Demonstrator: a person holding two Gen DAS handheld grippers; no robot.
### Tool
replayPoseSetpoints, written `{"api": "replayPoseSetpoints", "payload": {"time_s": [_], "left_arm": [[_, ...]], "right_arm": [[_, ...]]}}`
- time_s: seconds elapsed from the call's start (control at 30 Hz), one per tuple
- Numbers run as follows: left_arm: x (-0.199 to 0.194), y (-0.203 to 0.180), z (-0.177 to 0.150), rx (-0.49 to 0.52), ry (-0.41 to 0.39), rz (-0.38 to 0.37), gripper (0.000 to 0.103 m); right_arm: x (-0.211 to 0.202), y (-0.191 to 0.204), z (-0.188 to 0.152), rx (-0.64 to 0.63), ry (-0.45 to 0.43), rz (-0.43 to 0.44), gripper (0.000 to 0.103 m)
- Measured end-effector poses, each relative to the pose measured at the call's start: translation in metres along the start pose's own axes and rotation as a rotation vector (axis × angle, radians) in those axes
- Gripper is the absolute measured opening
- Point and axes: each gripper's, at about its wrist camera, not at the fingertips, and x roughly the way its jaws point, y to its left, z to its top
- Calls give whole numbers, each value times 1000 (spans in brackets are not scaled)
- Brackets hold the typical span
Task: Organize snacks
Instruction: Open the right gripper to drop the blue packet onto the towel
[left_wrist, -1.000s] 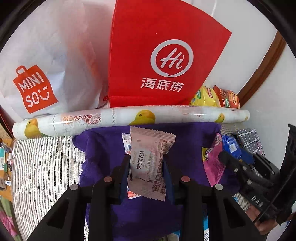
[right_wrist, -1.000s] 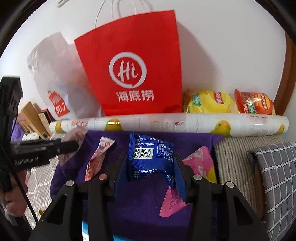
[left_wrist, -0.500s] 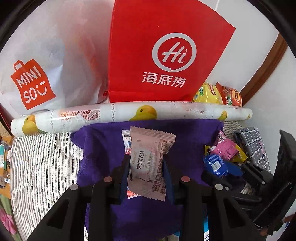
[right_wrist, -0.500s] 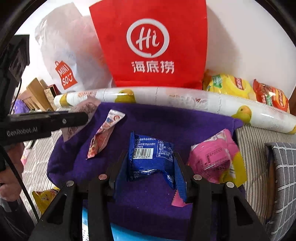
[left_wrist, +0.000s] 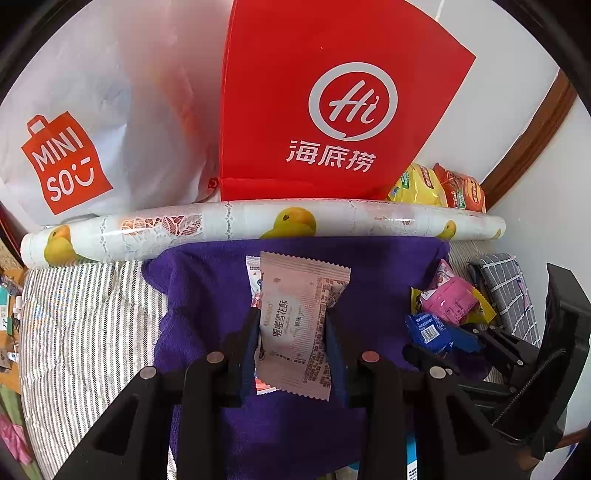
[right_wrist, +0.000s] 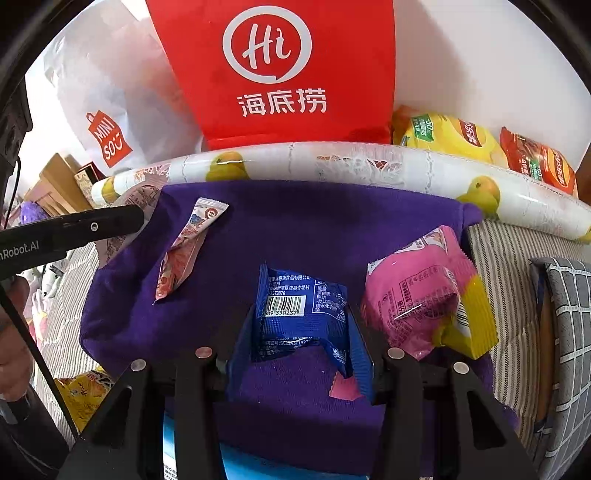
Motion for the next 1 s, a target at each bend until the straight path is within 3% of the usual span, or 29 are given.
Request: {"api": "replayPoseSetpoints", "payload": {"time_s": [0.5,0.67,1.0], "left_arm": [[9,-1,-2,4,25,1,32],[14,-2,-3,5,40,3,32],[22,-2,-4,6,72,3,32]], "right_arm": [[-2,1,-1,-8,0,12,55],[-11,4,0,-21,-33,44,64],[-33,5,2,-29,-118,60,64]]}}
